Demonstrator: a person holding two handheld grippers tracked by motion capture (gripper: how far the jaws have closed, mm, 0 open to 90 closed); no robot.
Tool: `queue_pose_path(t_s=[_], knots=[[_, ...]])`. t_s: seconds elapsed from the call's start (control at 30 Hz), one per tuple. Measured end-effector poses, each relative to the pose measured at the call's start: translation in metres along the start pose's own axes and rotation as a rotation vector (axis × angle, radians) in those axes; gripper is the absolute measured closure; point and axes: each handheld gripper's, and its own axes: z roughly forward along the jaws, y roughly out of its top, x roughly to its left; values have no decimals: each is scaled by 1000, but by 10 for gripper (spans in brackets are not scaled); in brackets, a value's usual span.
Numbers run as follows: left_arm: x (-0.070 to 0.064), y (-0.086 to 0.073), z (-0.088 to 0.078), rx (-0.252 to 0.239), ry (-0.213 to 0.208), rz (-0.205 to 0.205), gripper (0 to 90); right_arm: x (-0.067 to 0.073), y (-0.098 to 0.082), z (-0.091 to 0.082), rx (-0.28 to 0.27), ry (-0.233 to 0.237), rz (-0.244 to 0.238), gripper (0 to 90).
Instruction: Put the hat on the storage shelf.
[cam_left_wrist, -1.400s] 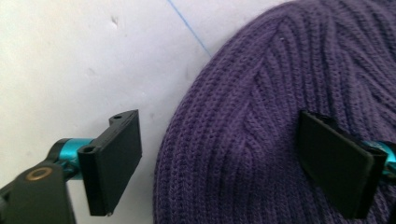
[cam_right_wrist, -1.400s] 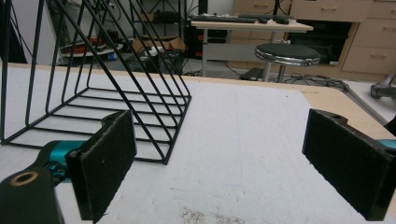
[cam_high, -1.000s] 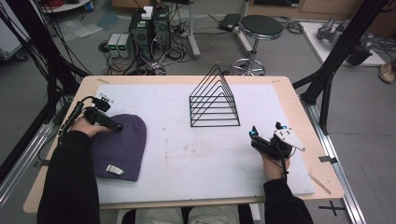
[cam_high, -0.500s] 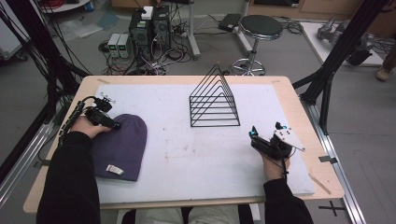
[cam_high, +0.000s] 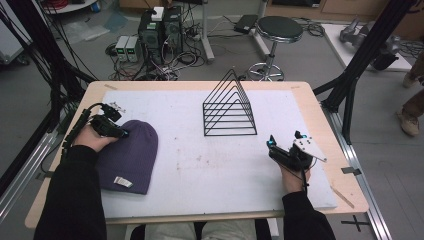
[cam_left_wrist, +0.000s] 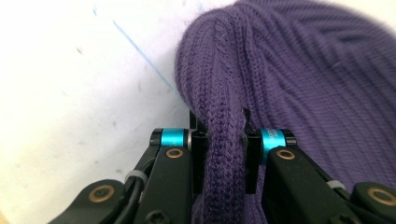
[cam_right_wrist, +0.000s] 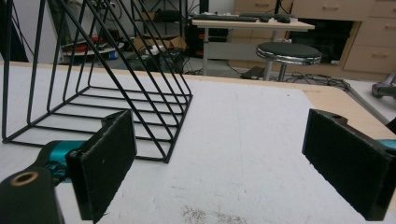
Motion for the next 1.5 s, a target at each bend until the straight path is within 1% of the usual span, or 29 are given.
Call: queue_pose_path(t_s=[0.13,0.17,0.2,0.27,0.4,0.43,0.5,0.57,0.6,0.7,0.73,0.83,0.87,0.93,1.0,1.07,1.1,1.13,1.23,1.33,1.43,1.5], knots=[[-10,1,-22,-73,33,24,790,0,0,0,-3,1,-4,92],[-12,1,-28,-104,31,24,790,0,0,0,-1,0,1,92],[-14,1,-31,-120,27,21,790,0,0,0,-3,-1,1,92],[-19,0,-39,-154,39,22,790,0,0,0,-5,-2,3,92],[-26,-4,-43,-200,47,20,790,-1,0,0,-9,-5,-4,92],[-29,-5,-43,-222,57,20,790,-1,0,0,-9,-5,-4,92],[-33,-7,-45,-248,80,28,790,0,0,-1,-7,-4,-2,92],[-37,-8,-46,-274,83,31,790,-1,0,0,-8,-5,-5,92],[-39,-8,-48,-285,92,37,790,0,0,-1,-6,-3,0,92],[-44,-7,-54,-326,97,42,790,0,0,-1,-5,-3,-1,92],[-46,-6,-57,-345,92,38,790,0,0,0,-6,-4,0,92],[-52,-4,-64,-395,95,42,787,0,0,-1,-3,-3,3,92],[-54,-4,-65,-402,94,41,787,0,0,-1,-3,-4,3,92],[-58,-2,-69,-429,109,50,787,0,0,-1,-1,-4,3,92],[-62,0,-72,-458,119,49,787,0,0,-1,-6,-8,-1,92],[-65,1,-75,-492,119,45,787,0,1,-1,-10,-11,0,92],[-67,1,-77,-504,125,48,787,0,1,-1,-10,-12,2,92],[-69,2,-79,-529,131,48,787,0,0,-1,-9,-12,1,92],[-74,4,-84,-573,129,45,787,0,0,-1,-9,-11,2,92],[-80,7,-88,-585,159,58,787,0,1,-1,-11,-12,3,92],[-87,11,-92,-609,171,72,787,0,1,-2,-12,-13,4,92],[-91,13,-95,-628,167,79,787,0,1,-2,-18,-18,-2,92]])
